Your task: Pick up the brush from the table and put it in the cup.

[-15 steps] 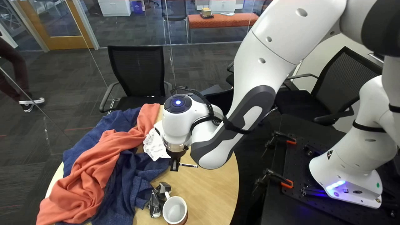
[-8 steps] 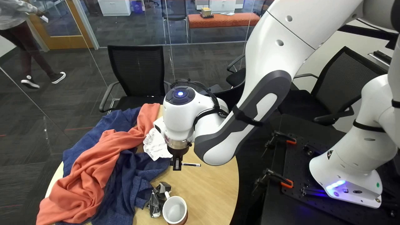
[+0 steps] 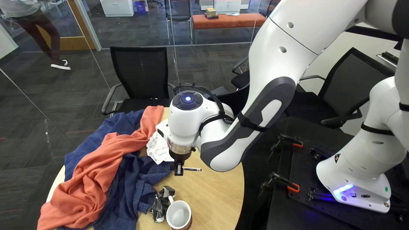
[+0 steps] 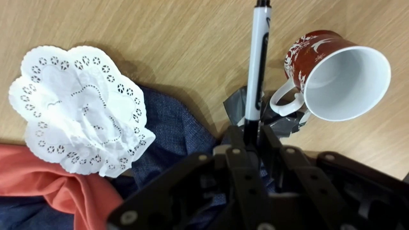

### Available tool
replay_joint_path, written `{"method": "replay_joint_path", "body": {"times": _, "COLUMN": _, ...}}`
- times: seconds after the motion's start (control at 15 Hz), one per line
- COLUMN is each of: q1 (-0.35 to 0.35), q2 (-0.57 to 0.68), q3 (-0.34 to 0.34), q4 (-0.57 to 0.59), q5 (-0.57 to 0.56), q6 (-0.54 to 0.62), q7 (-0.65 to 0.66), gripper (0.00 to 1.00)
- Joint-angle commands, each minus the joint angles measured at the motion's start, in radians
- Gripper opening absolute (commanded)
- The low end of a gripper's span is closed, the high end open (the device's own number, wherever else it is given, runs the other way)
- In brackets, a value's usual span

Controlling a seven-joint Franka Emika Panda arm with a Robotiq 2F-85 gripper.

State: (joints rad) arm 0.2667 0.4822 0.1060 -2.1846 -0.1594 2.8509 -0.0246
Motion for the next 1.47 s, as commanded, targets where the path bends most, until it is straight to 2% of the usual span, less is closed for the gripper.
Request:
{"method": "replay_joint_path", "body": {"times": 0.0, "q1": -0.033, "q2": 0.016, "q3": 0.026, "q4": -0.002, "q5": -0.017, "q6": 0.089, "q7": -0.074, "gripper": 0.05}}
{"method": "replay_joint_path", "body": {"times": 0.33, "q1": -0.158, "q2": 0.044, "q3": 0.160, "q4": -0.010, "q5": 0.012, "q6": 0.172, "q7": -0.240, "gripper": 0.05}}
{"method": "replay_joint_path", "body": {"times": 0.73, "q1": -0.419, "q2": 0.116, "q3": 0.423, "q4": -0.018, "q5": -0.003, "q6": 0.246, "q7": -0.472, "gripper": 0.05}}
{"method": "replay_joint_path", "body": {"times": 1.07, "q1": -0.624, "q2": 0.229, "q3": 0.622, "q4": -0.012, "q5": -0.048, "q6": 0.270, "q7": -0.617, "gripper": 0.05}}
{"method": "replay_joint_path", "body": {"times": 1.4, "q1": -0.758, "q2": 0.356, "q3": 0.753, "q4": -0.005, "q5": -0.103, "q6": 0.258, "q7": -0.719, "gripper": 0.05}}
